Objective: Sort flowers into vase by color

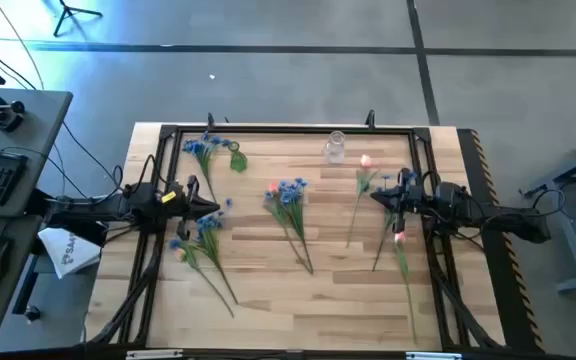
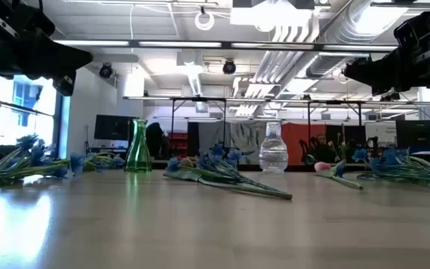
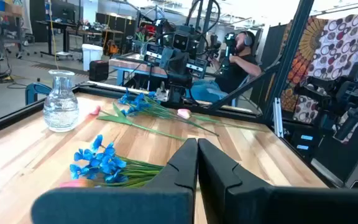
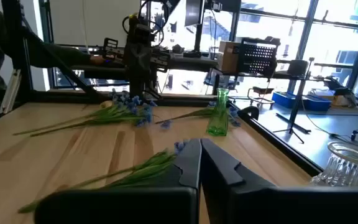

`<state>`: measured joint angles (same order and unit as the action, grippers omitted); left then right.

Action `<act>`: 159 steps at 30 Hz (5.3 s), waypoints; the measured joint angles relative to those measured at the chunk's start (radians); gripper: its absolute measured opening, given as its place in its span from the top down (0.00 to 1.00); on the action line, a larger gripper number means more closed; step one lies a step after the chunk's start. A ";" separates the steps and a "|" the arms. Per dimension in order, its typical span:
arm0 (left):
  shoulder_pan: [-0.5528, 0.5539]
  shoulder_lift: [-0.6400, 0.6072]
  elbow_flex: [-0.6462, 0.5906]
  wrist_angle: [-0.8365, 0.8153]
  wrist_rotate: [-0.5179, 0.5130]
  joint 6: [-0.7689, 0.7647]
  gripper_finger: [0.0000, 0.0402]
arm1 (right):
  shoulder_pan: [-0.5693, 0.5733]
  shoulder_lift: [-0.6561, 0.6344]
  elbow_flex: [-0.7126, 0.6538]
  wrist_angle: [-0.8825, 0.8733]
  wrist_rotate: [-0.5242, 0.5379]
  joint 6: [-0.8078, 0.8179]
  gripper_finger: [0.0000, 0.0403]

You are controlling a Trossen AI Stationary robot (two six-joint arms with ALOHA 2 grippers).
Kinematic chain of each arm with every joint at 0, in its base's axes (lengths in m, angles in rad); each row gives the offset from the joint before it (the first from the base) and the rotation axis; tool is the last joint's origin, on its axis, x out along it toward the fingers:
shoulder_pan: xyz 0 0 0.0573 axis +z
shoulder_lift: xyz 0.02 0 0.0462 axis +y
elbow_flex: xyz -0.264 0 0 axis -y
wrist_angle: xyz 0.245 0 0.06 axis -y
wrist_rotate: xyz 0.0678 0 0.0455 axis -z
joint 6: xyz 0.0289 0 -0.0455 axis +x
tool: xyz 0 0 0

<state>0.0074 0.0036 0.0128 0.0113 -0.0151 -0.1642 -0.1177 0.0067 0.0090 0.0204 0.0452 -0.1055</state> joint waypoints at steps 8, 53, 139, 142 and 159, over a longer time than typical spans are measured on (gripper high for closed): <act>0.000 0.000 0.000 0.000 0.000 0.000 1.00 | 0.000 0.000 0.000 0.000 0.000 0.000 1.00; 0.000 0.000 0.000 0.001 0.000 0.000 1.00 | 0.000 0.000 0.000 0.000 0.000 0.000 1.00; -0.001 0.021 -0.001 0.017 -0.126 0.023 1.00 | -0.118 1.561 0.793 -0.744 0.250 1.274 0.66; -0.001 0.032 -0.001 0.019 -0.126 0.020 1.00 | -0.118 1.590 0.793 -0.706 0.269 1.276 0.61; -0.001 0.053 -0.001 0.019 -0.126 0.027 1.00 | -0.167 1.629 0.794 -0.607 0.266 1.195 0.76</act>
<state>0.0063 0.0566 0.0120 0.0302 -0.1411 -0.1368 -0.2844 1.6356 0.8028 -0.5861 0.3115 1.0899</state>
